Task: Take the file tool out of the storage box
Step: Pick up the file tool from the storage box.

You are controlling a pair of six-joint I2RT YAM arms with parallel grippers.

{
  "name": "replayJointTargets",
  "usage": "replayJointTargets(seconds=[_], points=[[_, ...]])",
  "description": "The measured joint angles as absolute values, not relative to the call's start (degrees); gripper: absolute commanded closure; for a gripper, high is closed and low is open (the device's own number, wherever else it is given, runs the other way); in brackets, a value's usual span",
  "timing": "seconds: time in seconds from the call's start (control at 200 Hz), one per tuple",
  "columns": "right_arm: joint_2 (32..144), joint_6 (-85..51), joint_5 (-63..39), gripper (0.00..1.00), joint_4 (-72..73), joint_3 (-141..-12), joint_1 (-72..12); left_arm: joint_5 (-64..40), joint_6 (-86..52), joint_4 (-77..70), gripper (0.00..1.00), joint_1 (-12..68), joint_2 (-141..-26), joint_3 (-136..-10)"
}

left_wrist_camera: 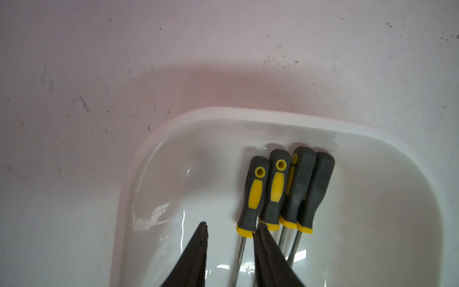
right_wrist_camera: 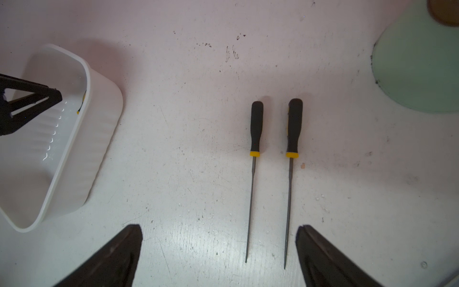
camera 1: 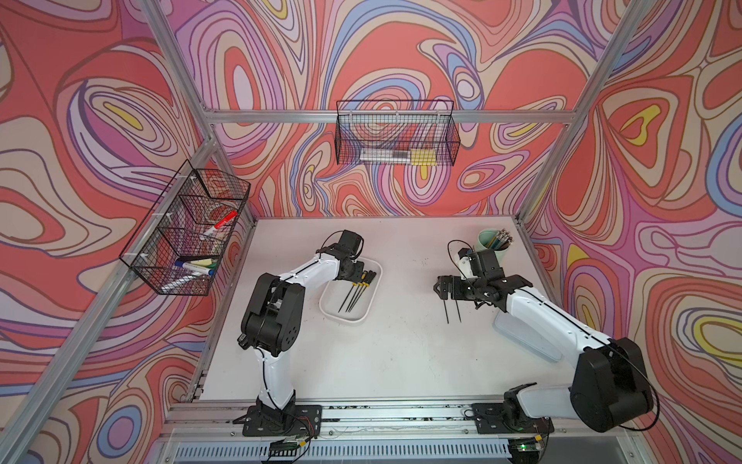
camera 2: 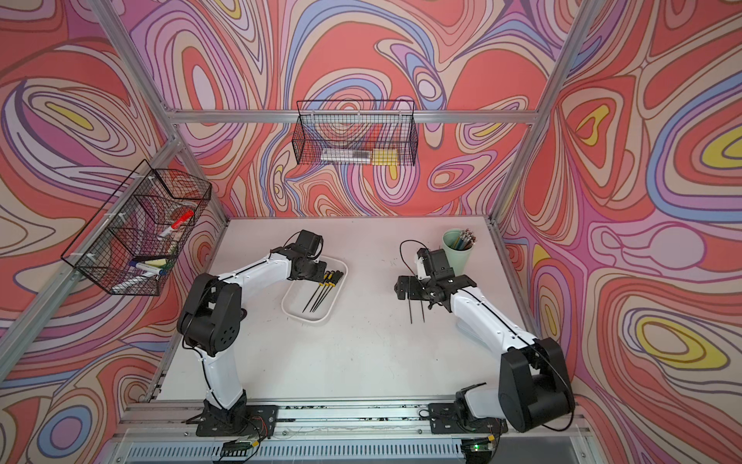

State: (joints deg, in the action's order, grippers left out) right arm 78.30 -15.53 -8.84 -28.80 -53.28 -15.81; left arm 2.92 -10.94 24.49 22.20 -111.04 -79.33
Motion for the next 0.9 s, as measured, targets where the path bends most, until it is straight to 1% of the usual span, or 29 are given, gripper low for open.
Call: replayJointTargets(seconds=[0.15, 0.581, 0.901], points=[[78.3, -15.5, -8.6, 0.02, -29.0, -53.3, -15.8, 1.7, -9.7, 24.4, 0.65, 22.2, -113.5, -81.8], [78.3, -15.4, -8.3, 0.02, -29.1, -53.3, -15.8, -1.4, -8.7, 24.6, 0.65, 22.2, -116.4, -83.0], [78.3, -15.2, -7.8, 0.02, -29.1, -53.3, -15.8, -0.5, -8.8, 26.2, 0.68, 22.2, -118.5, -84.9]])
